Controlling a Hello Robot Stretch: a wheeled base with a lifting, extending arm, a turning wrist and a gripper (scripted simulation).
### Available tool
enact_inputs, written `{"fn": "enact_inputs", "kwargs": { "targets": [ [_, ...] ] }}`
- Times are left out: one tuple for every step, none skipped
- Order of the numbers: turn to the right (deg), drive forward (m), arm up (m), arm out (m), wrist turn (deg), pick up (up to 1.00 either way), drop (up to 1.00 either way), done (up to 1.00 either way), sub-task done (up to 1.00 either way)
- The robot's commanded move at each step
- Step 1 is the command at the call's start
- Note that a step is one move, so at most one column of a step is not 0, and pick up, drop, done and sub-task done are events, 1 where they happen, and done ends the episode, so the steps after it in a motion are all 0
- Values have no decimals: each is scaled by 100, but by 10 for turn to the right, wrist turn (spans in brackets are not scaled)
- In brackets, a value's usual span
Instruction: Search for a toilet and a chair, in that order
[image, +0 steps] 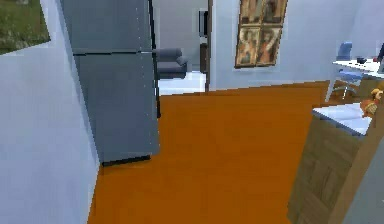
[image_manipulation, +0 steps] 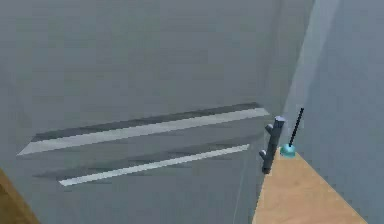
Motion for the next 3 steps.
{"fn": "enact_inputs", "kwargs": {
  "targets": [
    [-120,0,0,0,0,0,0,0,0],
    [0,60,0,0,0,0,0,0,0],
    [330,0,0,0,0,0,0,0,0]
  ]
}}
